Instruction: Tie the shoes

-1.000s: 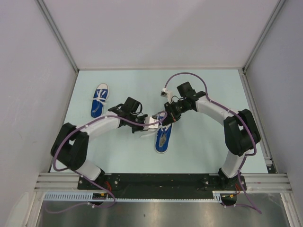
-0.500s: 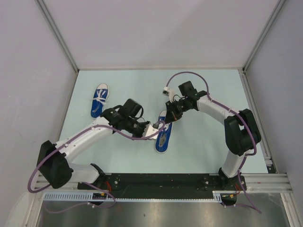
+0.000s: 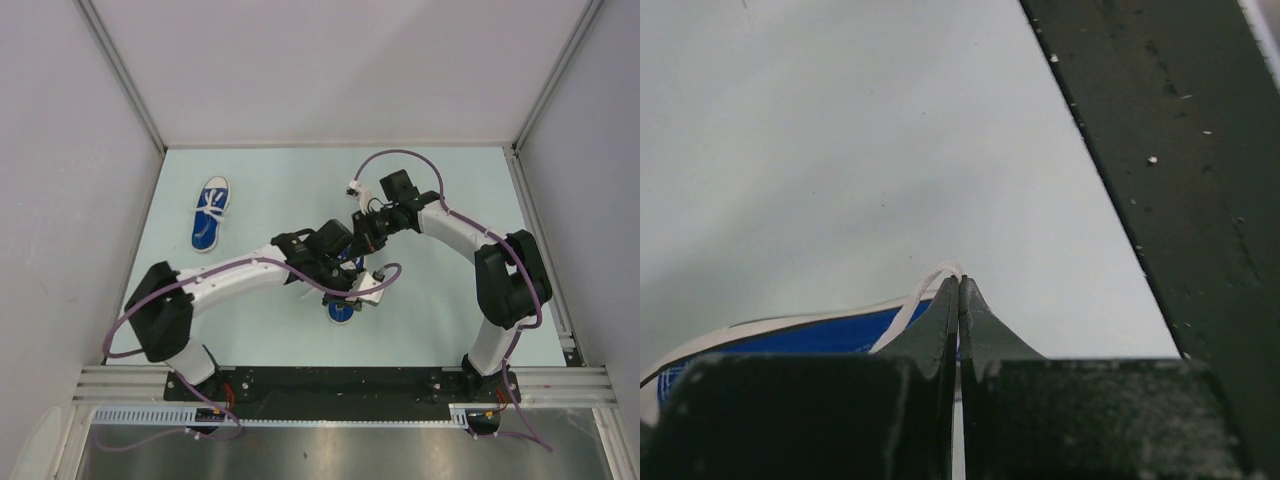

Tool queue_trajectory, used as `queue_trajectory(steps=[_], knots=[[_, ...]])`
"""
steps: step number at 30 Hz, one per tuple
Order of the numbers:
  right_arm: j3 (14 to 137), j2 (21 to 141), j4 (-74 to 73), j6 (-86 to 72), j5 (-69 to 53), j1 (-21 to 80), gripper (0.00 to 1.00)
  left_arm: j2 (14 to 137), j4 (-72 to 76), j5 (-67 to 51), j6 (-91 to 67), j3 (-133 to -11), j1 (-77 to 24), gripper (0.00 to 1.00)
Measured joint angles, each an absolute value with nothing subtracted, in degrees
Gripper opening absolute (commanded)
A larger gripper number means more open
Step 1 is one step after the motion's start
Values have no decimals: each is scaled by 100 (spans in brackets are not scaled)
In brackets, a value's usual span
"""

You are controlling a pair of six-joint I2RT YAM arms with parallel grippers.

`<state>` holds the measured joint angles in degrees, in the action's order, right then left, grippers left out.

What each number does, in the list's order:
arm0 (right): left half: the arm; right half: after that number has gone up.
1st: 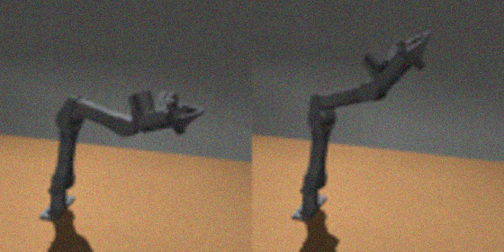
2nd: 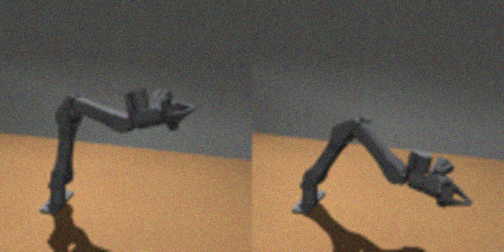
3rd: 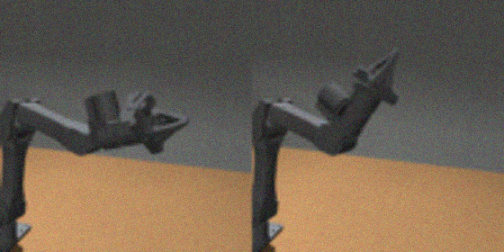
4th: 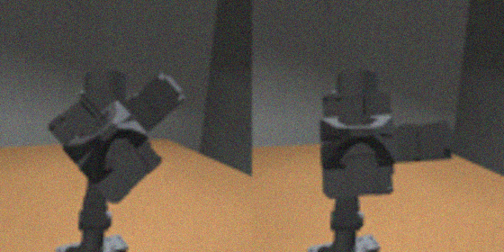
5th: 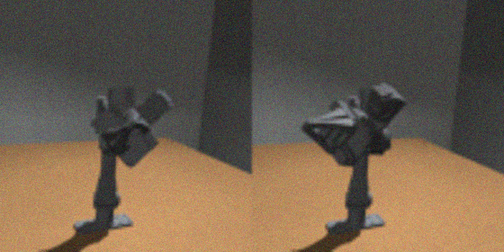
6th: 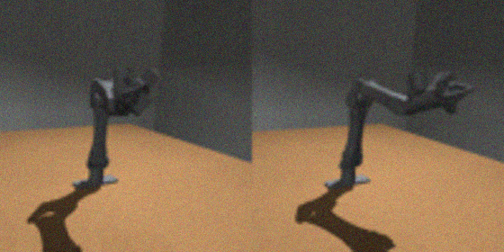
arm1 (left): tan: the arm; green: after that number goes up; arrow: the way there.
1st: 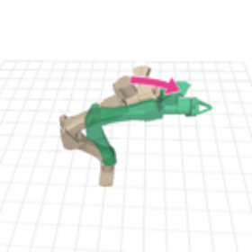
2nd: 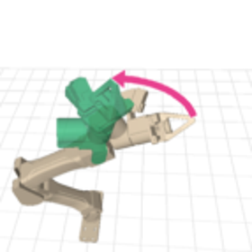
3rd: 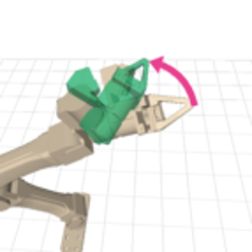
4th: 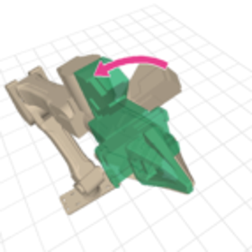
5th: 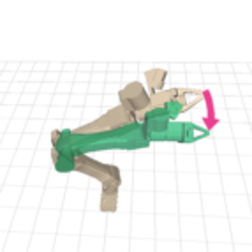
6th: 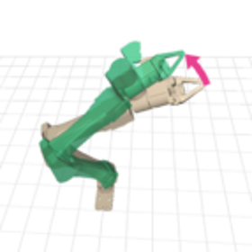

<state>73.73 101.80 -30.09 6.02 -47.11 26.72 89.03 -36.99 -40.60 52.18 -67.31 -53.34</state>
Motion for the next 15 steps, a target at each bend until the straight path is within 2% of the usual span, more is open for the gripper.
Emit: queue_trajectory(steps=[5,15], knots=[[7373,10180,-3009,602,-4792,2672,0,9585,-2897,-3835,4722,-6748,-5371,0],[7373,10180,-3015,652,-4984,2672,0,10165,-1332,-3374,4001,-6862,-5537,0]])
